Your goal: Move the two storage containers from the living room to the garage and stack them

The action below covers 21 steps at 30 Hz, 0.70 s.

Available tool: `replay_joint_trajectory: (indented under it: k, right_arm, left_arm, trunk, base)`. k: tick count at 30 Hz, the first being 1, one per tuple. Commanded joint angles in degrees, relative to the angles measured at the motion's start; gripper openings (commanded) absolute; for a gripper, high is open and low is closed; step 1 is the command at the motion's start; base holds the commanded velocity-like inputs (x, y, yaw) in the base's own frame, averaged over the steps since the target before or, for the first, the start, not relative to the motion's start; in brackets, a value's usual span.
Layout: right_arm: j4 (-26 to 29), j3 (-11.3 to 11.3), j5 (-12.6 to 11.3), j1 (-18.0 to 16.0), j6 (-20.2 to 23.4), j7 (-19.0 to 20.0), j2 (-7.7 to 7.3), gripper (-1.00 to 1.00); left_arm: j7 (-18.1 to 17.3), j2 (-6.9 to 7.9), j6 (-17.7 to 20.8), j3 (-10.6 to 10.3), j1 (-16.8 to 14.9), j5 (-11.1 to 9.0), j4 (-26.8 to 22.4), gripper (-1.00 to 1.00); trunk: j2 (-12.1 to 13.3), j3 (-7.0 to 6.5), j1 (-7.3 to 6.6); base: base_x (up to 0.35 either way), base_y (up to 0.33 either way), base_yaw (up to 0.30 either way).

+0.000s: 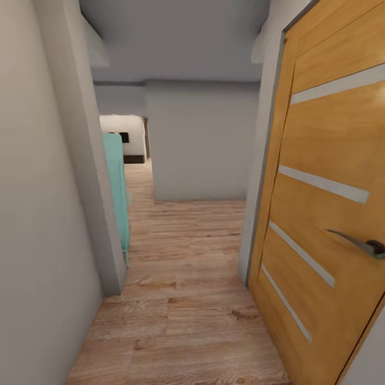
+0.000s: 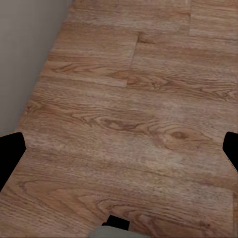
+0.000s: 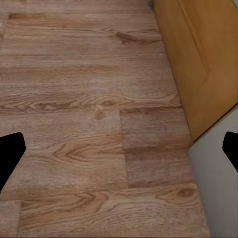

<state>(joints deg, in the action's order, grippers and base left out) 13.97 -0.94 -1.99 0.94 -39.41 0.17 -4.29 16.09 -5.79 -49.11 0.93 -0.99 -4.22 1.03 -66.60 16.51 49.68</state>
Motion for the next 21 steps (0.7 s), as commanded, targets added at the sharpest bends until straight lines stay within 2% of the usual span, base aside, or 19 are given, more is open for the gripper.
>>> replay_joint_trajectory:
  k: [1, 10, 15, 21]
  right_arm:
    - [0.10, -0.11, -0.20, 0.03, -0.05, 0.02, -0.02, 1.00]
    - [0.10, -0.11, -0.20, 0.03, -0.05, 0.01, -0.02, 1.00]
    - [0.10, -0.11, -0.20, 0.03, -0.05, 0.01, -0.02, 1.00]
    - [0.10, -0.11, -0.20, 0.03, -0.05, 0.01, -0.02, 1.00]
  left_arm:
    - [-0.27, -0.01, -0.28, 0.04, -0.06, -0.42, 0.11, 1.00]
    - [-0.27, -0.01, -0.27, 0.04, -0.06, -0.38, 0.11, 1.00]
    - [-0.27, 0.02, -0.20, 0.04, -0.06, -0.39, 0.11, 1.00]
    - [-0.27, 0.07, -0.20, 0.04, -0.06, -0.37, 0.09, 1.00]
  trunk:
    - [-0.03, 0.05, 0.04]
    - [-0.03, 0.05, 0.04]
    - [-0.03, 0.05, 0.04]
    - [-0.03, 0.05, 0.04]
  base:
    - [0.323, 0.000, 0.052]
    - [0.324, 0.000, 0.018]
    - [0.325, 0.000, 0.186]
    - [0.325, 0.000, 0.052]
